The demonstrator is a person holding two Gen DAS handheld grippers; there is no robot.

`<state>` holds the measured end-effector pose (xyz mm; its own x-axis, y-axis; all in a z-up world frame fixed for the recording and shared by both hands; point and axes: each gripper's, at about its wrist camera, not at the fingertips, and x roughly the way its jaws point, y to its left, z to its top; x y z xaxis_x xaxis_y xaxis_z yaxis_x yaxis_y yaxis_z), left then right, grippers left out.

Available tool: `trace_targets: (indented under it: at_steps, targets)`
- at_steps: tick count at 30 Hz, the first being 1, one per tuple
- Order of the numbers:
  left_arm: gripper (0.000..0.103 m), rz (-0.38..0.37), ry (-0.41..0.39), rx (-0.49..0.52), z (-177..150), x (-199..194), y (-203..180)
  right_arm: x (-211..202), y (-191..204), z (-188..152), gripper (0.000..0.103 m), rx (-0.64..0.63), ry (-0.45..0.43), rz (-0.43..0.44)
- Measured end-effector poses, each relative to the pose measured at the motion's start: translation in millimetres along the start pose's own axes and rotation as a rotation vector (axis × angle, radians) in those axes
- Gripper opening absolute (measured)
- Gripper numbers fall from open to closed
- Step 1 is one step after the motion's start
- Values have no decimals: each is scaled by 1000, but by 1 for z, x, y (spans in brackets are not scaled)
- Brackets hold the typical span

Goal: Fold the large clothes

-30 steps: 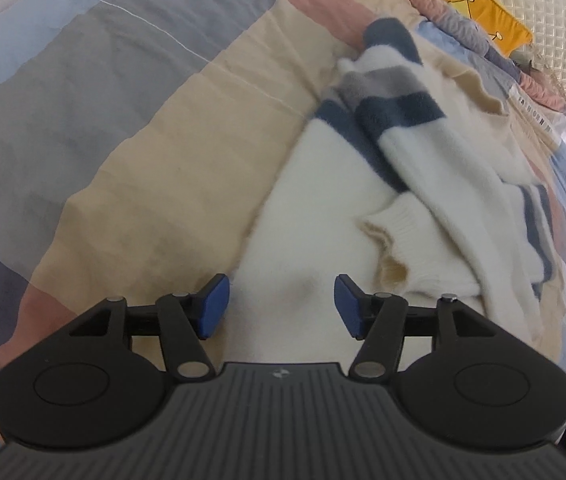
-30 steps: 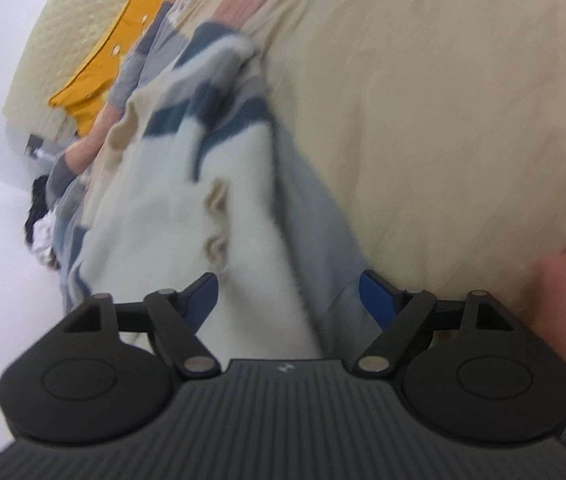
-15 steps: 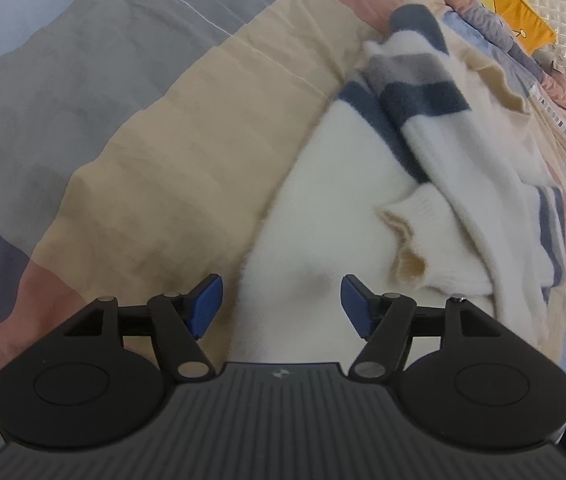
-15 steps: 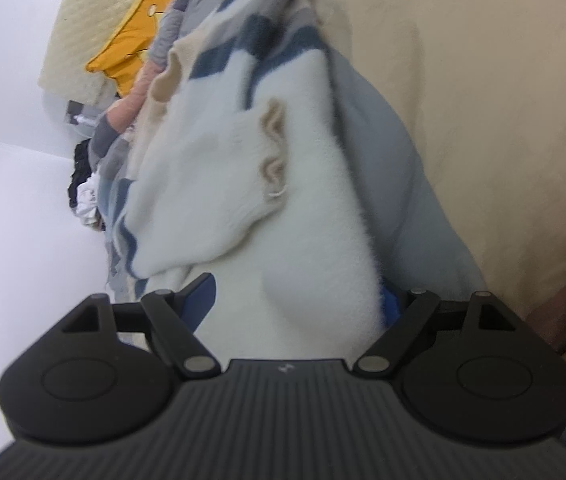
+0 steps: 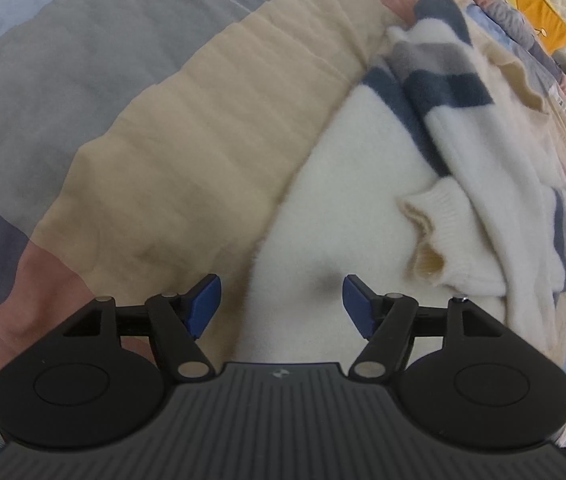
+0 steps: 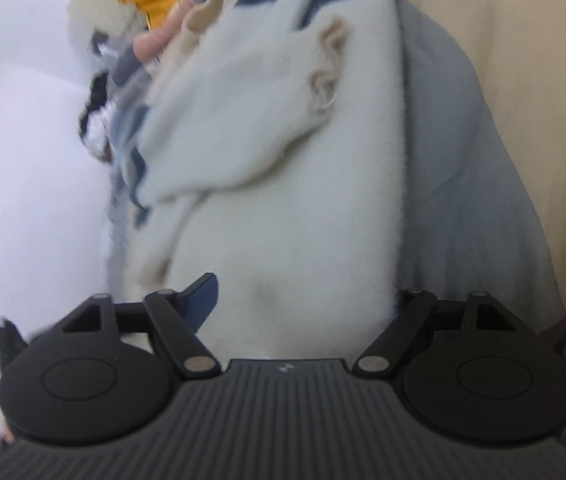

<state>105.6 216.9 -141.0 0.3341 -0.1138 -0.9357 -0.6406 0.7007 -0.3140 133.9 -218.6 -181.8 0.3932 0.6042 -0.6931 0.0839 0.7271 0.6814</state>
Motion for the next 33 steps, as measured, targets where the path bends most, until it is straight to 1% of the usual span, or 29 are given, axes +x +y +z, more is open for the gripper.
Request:
trace_targets:
  at_steps: [1,3,4,5,6,7,9,11,14,16,18,19,21,22,23,24,26,29,31,33]
  targets:
    - [77,5,-1,-6,0,1,1,1,2,0,76,-22,4,-6]
    - [78,4,12,-11,1,3,1,1,3,0,63,-32,9,20]
    - [78,-8,26,-7,1,5,1,0,0,-2,52,-17,4,34]
    - [78,-22,47,0,1,7,1,-2,-4,-1,44,8,-12,64]
    - [78,-38,86,17,0,10,-1,-6,-8,-1,40,32,-32,109]
    - [78,-58,125,41,-2,14,-4,-13,-10,0,31,53,-72,138]
    - [78,-82,143,99,-8,14,-11,-26,-12,-1,29,61,-141,181]
    - [78,-70,147,155,-14,13,-20,-31,-12,-3,29,51,-164,208]
    - [77,-76,118,196,-25,9,-27,-25,-13,-2,29,51,-146,180]
    - [77,-76,134,221,-32,11,-31,-20,-14,-1,29,54,-122,150]
    - [71,-39,131,253,-39,13,-36,-12,-11,0,29,41,-98,121]
    - [65,-23,124,279,-42,13,-40,-8,-9,-1,29,29,-80,101]
    - [48,-7,106,293,-46,12,-44,2,-5,-3,29,12,-37,61]
    - [30,-5,98,298,-47,11,-45,7,-5,-4,28,8,-22,44]
    - [19,-12,74,305,-47,8,-47,9,-5,-4,26,7,-20,39]
    - [18,-14,41,311,-48,1,-48,8,-5,-5,22,12,-40,48]
    - [15,-47,-29,309,-51,-14,-47,-3,-4,-9,20,-13,-107,59]
    - [14,-149,-108,242,-45,-44,-34,-29,2,-14,18,-34,-198,125]
    - [14,-226,-153,222,-44,-70,-28,-44,3,-12,18,-27,-225,149]
    - [14,-287,-190,218,-47,-98,-26,-55,2,-10,18,-2,-231,181]
